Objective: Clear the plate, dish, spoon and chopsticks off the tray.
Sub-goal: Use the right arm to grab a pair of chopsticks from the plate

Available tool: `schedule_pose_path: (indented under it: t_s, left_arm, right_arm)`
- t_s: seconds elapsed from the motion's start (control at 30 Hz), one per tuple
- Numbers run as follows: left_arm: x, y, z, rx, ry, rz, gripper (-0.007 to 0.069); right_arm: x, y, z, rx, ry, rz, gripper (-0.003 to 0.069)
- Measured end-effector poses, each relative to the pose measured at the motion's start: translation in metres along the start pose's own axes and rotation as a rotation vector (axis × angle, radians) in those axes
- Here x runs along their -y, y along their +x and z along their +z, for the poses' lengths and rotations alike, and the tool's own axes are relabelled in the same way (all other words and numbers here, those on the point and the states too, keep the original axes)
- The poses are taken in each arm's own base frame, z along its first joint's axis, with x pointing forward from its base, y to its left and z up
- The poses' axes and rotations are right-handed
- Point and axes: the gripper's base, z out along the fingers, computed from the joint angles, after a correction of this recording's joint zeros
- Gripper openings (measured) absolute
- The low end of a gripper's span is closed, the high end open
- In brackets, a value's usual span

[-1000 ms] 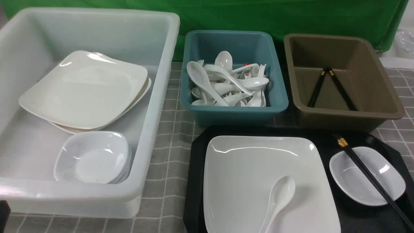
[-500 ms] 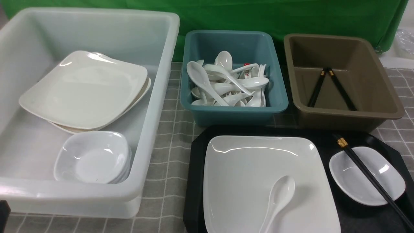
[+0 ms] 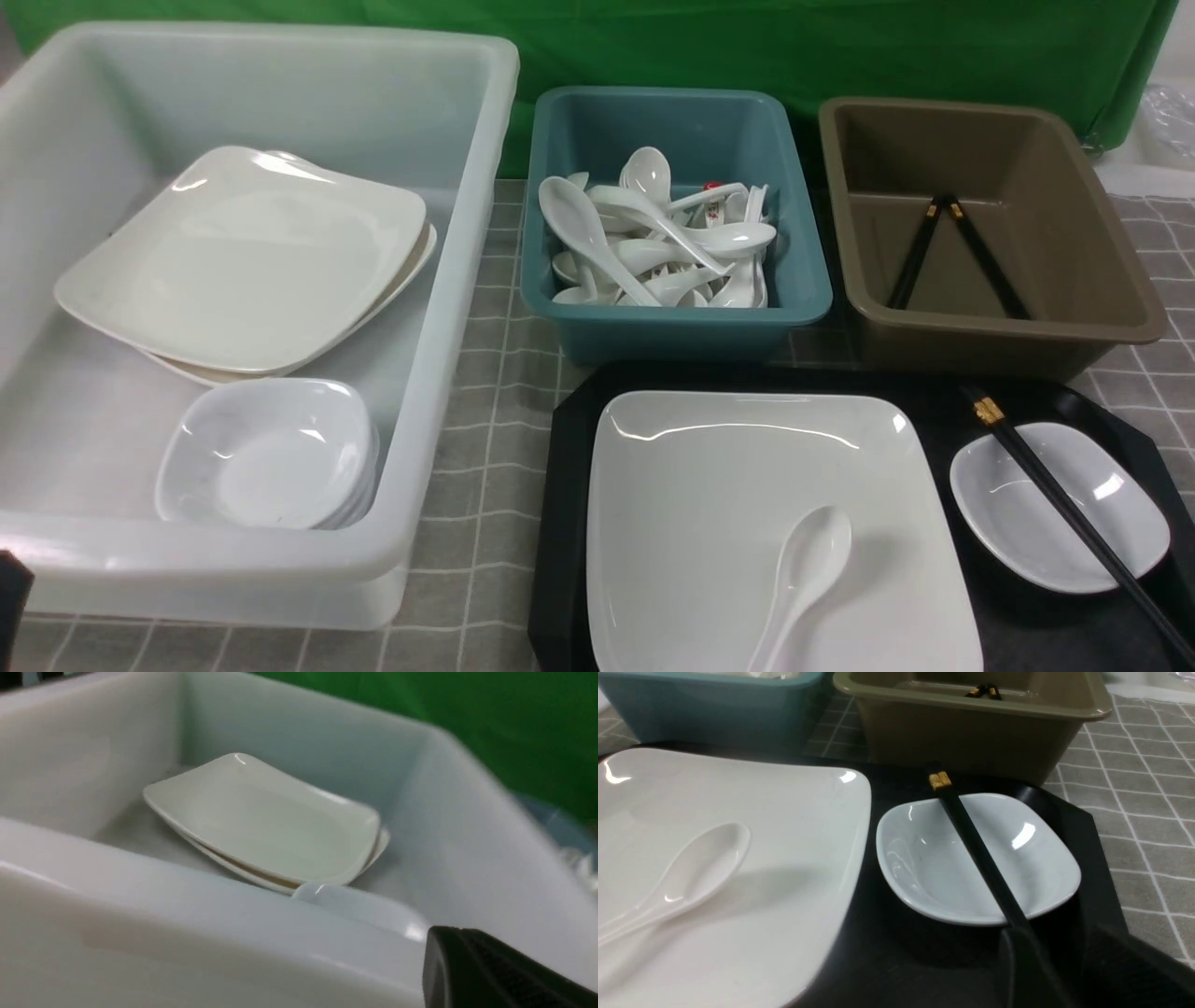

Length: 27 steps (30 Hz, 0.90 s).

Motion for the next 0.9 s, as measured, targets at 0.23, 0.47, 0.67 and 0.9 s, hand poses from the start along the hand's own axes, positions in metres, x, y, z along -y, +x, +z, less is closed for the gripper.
schedule_pose_path:
  t_s: [0.23,0.47,0.67,0.9]
  left_arm:
    - [-0.001,-0.014,-0.001,0.156,0.007,-0.287,0.0007]
    - [0.038,-0.058,-0.007,0.009,0.118,-0.064,0.0007]
    - [0.069,-0.086,0.018,-0.263,0.236,0.170,0.0007]
    - [0.122,-0.092,0.065,-0.568,0.503,0.343,0.0007]
  right_arm:
    - [0.000,0.000,0.000,0.000,0.000,0.000,0.0239]
    - [0.000,0.000,0.000,0.000,0.000,0.000,0.0239]
    - [0.000,0.000,0.000,0.000,0.000,0.000,0.0239]
    - [0.000,-0.002,0.000,0.022,0.000,0.001,0.0239]
